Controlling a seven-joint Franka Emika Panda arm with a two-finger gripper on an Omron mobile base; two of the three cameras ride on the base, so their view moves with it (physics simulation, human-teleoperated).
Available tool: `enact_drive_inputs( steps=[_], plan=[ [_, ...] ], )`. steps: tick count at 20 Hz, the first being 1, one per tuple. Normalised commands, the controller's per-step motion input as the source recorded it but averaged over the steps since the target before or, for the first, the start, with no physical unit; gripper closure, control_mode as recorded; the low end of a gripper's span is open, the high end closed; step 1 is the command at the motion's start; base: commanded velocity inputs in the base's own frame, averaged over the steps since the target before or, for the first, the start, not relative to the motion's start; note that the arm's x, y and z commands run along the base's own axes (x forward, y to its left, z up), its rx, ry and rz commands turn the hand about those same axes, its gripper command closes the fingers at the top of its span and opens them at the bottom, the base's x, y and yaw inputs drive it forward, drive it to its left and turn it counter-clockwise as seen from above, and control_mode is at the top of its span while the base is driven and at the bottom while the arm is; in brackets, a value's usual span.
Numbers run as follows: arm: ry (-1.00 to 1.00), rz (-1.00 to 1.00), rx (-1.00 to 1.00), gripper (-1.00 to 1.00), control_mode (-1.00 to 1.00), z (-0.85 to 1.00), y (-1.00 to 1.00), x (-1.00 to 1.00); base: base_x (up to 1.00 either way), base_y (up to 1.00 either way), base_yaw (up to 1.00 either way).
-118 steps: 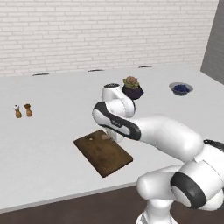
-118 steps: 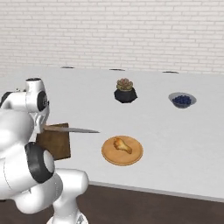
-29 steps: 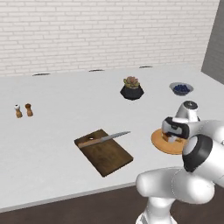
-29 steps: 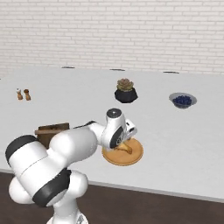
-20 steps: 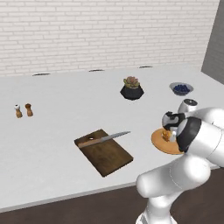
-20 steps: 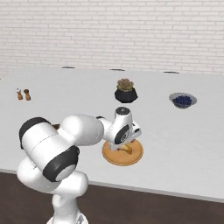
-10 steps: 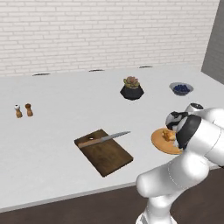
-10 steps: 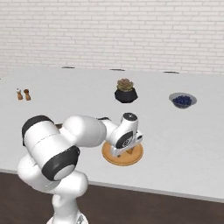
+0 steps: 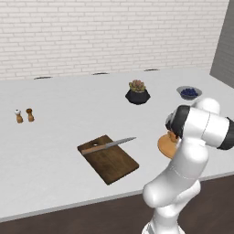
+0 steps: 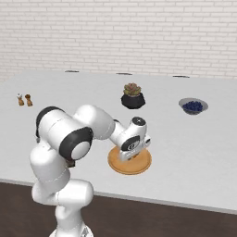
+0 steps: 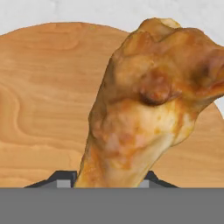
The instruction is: Pick up the knife from the drawer and place it on the cutting board. Then place the meat from the plate to the cutting board.
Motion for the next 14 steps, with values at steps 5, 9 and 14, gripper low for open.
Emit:
enact_drive_inputs(
  steps=[5,9,14],
  plan=[
    [-0.09,0.01,0.00,1.00,-1.00,0.30,0.04,-0.36,0.00,0.00,0.00],
    [-0.30,0.00,0.00,1.00,-1.00,0.99,0.19,-0.68,0.00,0.00,0.00],
    [-0.13,0.04,0.00,1.00,-1.00,1.00,0.70,-0.42,0.00,0.00,0.00]
  ],
)
